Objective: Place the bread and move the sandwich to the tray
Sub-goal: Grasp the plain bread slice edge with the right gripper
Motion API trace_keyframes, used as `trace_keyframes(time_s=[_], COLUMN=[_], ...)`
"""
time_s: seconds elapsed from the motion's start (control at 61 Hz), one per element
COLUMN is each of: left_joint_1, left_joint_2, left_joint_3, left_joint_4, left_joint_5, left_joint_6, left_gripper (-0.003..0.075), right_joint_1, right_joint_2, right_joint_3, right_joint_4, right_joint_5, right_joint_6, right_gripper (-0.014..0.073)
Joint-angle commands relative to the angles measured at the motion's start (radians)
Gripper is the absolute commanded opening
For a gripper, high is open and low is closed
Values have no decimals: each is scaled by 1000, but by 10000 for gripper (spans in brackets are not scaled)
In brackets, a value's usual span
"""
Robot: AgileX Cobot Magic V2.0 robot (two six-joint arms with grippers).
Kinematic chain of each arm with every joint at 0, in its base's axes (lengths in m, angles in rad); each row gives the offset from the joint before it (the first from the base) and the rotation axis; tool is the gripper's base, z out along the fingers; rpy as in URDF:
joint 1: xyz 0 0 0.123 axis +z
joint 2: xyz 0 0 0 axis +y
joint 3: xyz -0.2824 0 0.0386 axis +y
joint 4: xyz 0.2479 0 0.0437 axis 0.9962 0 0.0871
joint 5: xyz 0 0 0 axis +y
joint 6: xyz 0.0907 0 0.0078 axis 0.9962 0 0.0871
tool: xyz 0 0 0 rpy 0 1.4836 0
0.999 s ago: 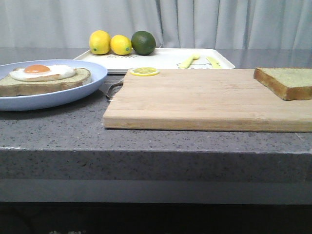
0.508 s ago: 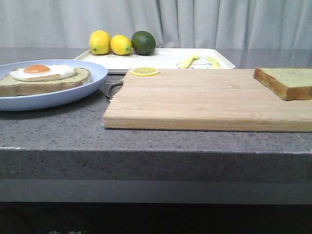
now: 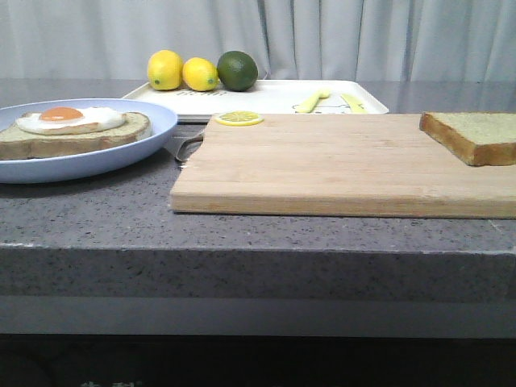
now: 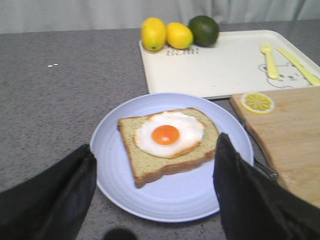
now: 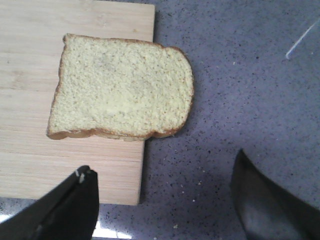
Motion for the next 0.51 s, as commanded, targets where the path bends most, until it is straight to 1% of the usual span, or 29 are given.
trace_keyframes(time_s=[0.0,0.049,0.131,0.197,0.213,0.295,0.393,0.426,0.491], left_joint_1=[-68,-94,-117,-123,-121,-121,-121,-121,-121], left_joint_2=[13,13,13,13,13,13,13,13,13], left_joint_3=[-31,-31,-31,-31,-31,-31,-31,-31,-31], left_joint_4=[22,34,41,41,41,45,45,45,45], left_joint_5=[-83,-83,-83,-83,-83,-83,-81,-81,-81], left_joint_6=[15,15,15,15,15,15,15,15,15], left_gripper=[492,492,492,492,492,492,492,492,492], right_joint_1=[-32,-65,-158,-238,-271,-390,-558,-602,-658], right_joint_2=[53,82,127,162,170,213,297,326,378], right_joint_3=[-95,-123,-155,-164,-164,-164,-164,-163,-160], right_joint_4=[-7,-1,23,85,107,264,512,568,670], right_joint_5=[8,27,66,91,95,130,208,229,272], right_joint_6=[-35,-35,-50,-93,-106,-206,-385,-432,-516], right_gripper=[561,561,560,560,560,560,560,560,560])
